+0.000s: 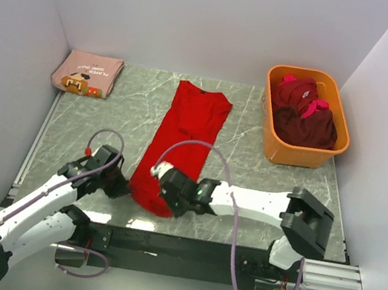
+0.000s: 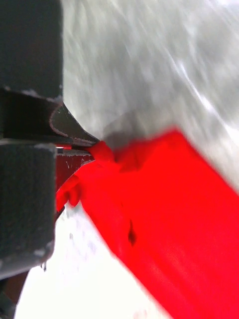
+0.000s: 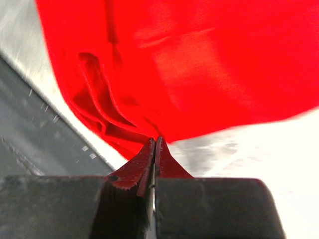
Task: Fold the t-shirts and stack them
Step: Fold the tshirt
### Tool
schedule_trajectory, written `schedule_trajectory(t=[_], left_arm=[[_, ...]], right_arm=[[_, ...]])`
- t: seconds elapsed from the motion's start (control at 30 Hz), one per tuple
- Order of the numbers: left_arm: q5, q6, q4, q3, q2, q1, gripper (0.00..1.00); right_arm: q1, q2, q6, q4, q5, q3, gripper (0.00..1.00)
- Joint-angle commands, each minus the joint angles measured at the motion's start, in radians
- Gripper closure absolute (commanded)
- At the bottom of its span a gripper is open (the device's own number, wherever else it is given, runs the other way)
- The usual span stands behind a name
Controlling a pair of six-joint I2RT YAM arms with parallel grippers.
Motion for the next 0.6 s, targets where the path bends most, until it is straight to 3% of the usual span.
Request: schedule_trajectory(t=[0.0,0.23,0.57], left_arm=[[-0.061,0.049,0.159,0.11,0.082,0.003,0.99],[-0.181,0.078,0.23,0.324,0.307,0.003,0.99],[-0.204,0.177,0.357,0.559,0.57,0.044,0.99]], right_arm=[[-0.088,-0.099,0.003,-0.002,0.066,0.048,1.0],[-0.23,-0.094,-0.043,-0.004,0.137,0.135,1.0],[-0.395,-0.016,-0.069,0.0,0.135,0.244,1.0]])
